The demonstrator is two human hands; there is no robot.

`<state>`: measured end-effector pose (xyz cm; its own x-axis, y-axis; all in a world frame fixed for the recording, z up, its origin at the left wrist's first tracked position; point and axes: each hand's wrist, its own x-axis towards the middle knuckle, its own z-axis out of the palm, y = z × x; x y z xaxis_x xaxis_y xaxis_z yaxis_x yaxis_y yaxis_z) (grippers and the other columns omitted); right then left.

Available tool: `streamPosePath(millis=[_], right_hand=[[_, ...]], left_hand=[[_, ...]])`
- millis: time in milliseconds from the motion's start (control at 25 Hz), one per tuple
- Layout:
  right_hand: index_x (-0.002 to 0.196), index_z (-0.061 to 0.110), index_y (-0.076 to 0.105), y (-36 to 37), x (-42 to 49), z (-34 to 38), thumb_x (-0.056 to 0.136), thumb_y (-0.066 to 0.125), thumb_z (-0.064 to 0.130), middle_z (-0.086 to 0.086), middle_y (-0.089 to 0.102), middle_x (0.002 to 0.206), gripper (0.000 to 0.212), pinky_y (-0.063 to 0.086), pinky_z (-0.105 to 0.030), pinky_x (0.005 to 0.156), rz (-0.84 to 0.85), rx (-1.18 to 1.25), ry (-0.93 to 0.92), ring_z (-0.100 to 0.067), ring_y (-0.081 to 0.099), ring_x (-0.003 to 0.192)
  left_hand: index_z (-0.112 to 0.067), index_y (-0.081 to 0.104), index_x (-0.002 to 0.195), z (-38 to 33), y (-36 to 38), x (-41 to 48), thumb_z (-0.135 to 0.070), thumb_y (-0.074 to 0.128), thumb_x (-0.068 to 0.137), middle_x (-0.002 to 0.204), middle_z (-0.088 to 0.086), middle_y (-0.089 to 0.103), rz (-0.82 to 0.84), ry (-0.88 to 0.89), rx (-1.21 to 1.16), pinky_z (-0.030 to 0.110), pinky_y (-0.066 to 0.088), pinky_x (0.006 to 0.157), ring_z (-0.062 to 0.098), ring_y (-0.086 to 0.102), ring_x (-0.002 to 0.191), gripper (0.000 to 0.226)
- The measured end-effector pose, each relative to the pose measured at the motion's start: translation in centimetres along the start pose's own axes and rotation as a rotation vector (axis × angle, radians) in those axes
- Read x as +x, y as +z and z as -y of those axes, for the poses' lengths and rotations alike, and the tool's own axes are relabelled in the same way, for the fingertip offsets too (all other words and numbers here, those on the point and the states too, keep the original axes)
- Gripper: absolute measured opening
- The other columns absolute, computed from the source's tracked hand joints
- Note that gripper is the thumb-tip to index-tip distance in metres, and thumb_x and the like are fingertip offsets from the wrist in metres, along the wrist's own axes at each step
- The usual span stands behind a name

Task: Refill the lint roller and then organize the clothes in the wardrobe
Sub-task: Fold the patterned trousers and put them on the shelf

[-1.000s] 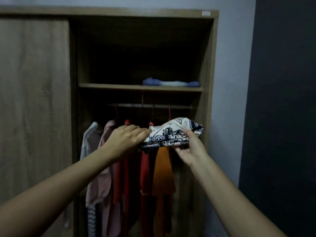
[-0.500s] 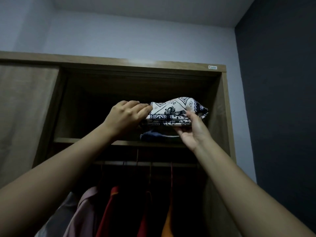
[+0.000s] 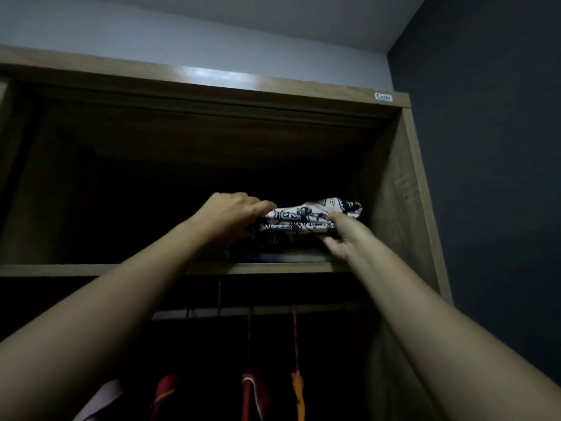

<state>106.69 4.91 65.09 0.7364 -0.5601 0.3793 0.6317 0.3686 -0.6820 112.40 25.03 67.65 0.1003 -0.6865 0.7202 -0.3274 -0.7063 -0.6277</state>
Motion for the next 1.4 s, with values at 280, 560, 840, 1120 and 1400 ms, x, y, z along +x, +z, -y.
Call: streamPosePath(millis=[280,560,840,1120,1400], right_hand=[[0.141,0.028,0.022,-2.7,0.7,0.1,0.086,0.053,0.020,-0.017,0.024,0.148,0.063,0.040,-0.049,0.101,-0.251,-1.272,-0.445,-0.039,0.039,0.126],[0.138,0.015,0.038,-5.3,1.9,1.4,0.098,0.023,0.031,-0.014,0.039,0.144,0.046,0.033,-0.043,0.106,0.078,-1.897,-0.527,-0.034,0.037,0.131],[0.147,0.009,0.015,-7.0,-5.0,2.0,0.100,0.025,0.029,-0.010,0.009,0.158,0.052,0.011,-0.036,0.117,0.138,-1.716,-0.860,-0.022,0.004,0.146],[0.136,0.003,0.043,-9.3,-16.6,-8.9,0.087,0.025,0.038,-0.015,0.045,0.143,0.063,0.030,-0.039,0.110,0.490,-1.627,-0.944,-0.026,0.041,0.134],[0.121,0.012,0.060,-12.6,-33.4,-25.6,0.082,0.038,0.039,-0.001,0.064,0.123,0.052,0.045,-0.031,0.097,0.884,-1.571,-0.651,-0.015,0.060,0.115]], left_hand=[[-0.047,0.035,0.134,-1.1,1.6,3.0,-0.055,0.054,0.078,0.124,-0.005,0.058,0.262,0.015,-0.332,0.036,0.047,0.081,0.020,0.056,0.110,0.060],[-0.030,0.013,0.149,-3.4,2.2,0.9,-0.068,0.024,0.088,0.154,0.003,0.027,0.342,-0.050,-0.202,0.041,0.025,0.109,0.025,0.029,0.139,0.073],[-0.016,0.012,0.150,-3.0,-3.4,-3.7,-0.052,0.024,0.093,0.158,0.002,0.014,0.116,-0.276,-0.628,0.030,0.010,0.115,0.012,0.009,0.145,0.068],[-0.014,0.016,0.149,-8.1,-5.7,-18.8,-0.053,0.016,0.085,0.157,0.002,0.017,0.217,-0.390,-0.601,0.014,0.005,0.110,0.009,0.014,0.143,0.076],[-0.009,0.018,0.148,-11.8,-5.0,-37.5,-0.050,0.013,0.089,0.156,0.005,0.020,0.404,-0.459,-0.482,0.045,0.021,0.116,0.013,0.008,0.144,0.072]])
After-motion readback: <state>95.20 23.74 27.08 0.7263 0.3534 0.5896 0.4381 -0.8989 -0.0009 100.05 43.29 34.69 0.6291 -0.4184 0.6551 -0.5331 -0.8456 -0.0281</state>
